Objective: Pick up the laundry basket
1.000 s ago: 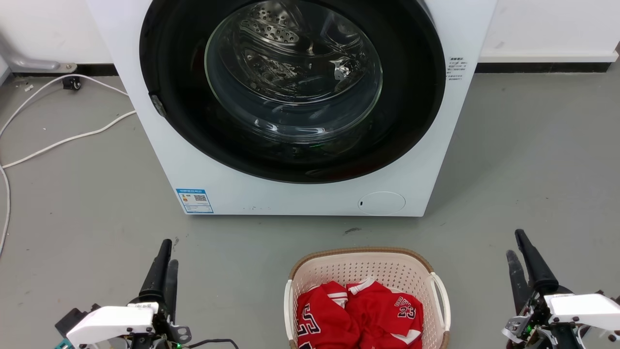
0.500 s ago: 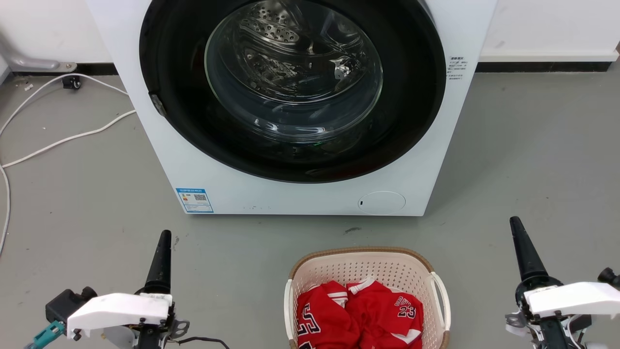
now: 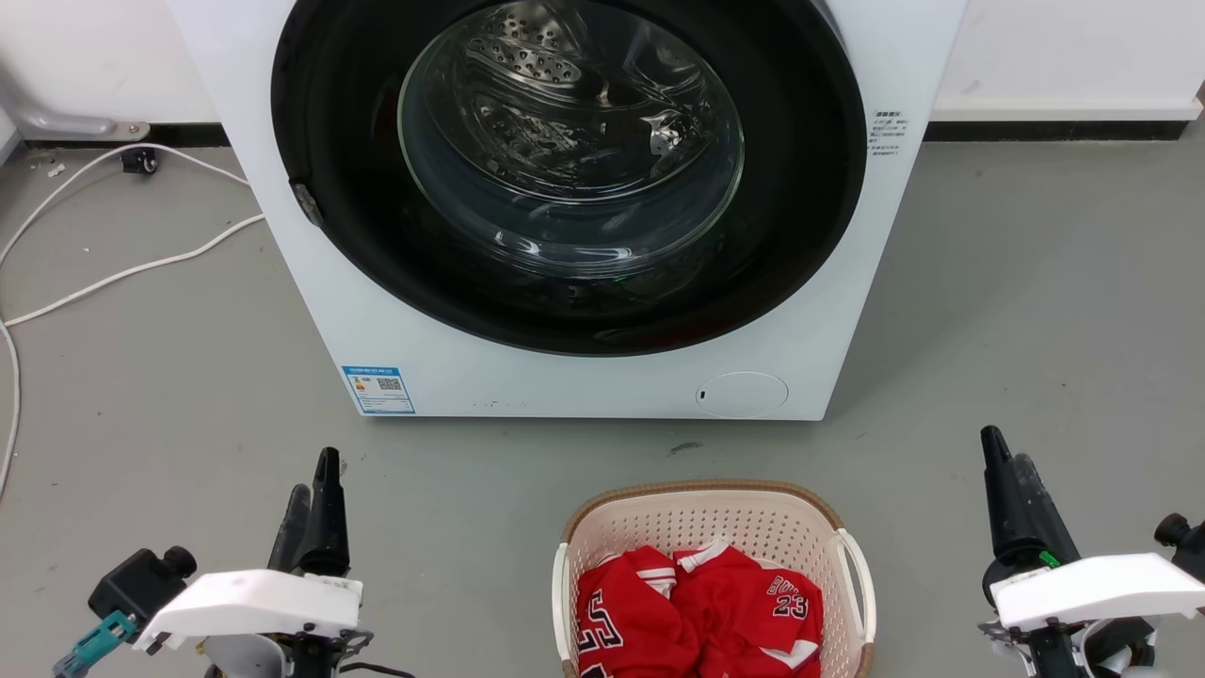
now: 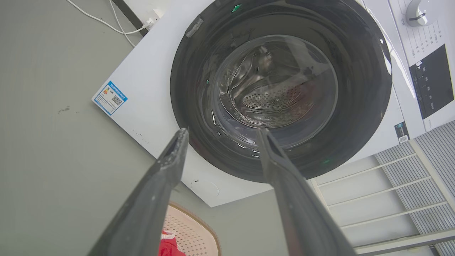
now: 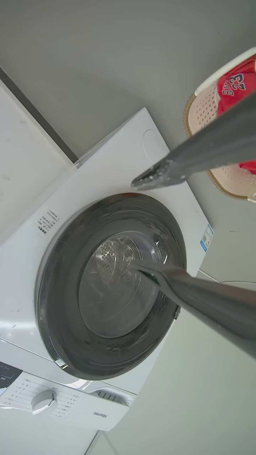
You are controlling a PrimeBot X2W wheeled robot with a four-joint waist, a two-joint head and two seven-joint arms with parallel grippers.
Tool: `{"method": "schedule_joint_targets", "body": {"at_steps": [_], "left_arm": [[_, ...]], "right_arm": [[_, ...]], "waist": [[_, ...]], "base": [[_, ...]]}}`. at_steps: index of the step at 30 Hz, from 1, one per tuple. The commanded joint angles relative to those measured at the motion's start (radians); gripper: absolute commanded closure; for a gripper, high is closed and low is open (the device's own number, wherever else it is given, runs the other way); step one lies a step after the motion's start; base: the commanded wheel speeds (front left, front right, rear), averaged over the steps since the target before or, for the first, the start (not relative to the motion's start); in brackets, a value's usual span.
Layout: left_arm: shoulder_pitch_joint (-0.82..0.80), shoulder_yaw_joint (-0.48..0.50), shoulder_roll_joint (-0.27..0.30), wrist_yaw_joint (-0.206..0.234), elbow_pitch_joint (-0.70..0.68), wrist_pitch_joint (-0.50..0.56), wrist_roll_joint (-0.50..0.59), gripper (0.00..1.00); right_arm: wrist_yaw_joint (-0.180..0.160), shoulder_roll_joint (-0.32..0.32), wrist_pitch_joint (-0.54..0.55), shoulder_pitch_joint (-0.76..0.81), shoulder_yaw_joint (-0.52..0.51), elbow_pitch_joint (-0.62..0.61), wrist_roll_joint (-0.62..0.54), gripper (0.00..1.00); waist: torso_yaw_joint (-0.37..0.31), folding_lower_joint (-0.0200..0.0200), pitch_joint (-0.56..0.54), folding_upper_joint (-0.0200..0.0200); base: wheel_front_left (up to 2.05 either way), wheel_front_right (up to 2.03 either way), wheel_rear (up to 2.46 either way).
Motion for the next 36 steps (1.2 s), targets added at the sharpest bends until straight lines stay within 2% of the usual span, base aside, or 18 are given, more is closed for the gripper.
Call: {"method": "schedule_joint_targets", "body": {"at_steps": [1,17,36], "left_arm": [[-0.005,-0.003,0.004,0.003,-0.021,-0.01,0.037,0.0],[0.012,-0.03,0.004,0.009,-0.03,-0.062,0.281,0.0],[0.033,-0.052,0.007,0.014,-0.019,-0.112,0.507,0.0]], "right_arm": [[0.0,-0.004,-0.01,-0.002,0.003,-0.023,-0.037,0.0],[0.0,-0.005,-0.063,0.02,0.023,-0.047,-0.281,0.0],[0.0,-0.006,-0.113,0.045,0.033,-0.048,-0.509,0.0]], "waist": [[0.0,0.0,0.0,-0.0001],[0.003,0.0,-0.004,-0.0001],[0.008,0.0,-0.012,-0.0001]], "base": [[0.0,0.0,0.0],[0.0,0.0,0.0],[0.0,0.0,0.0]]}}
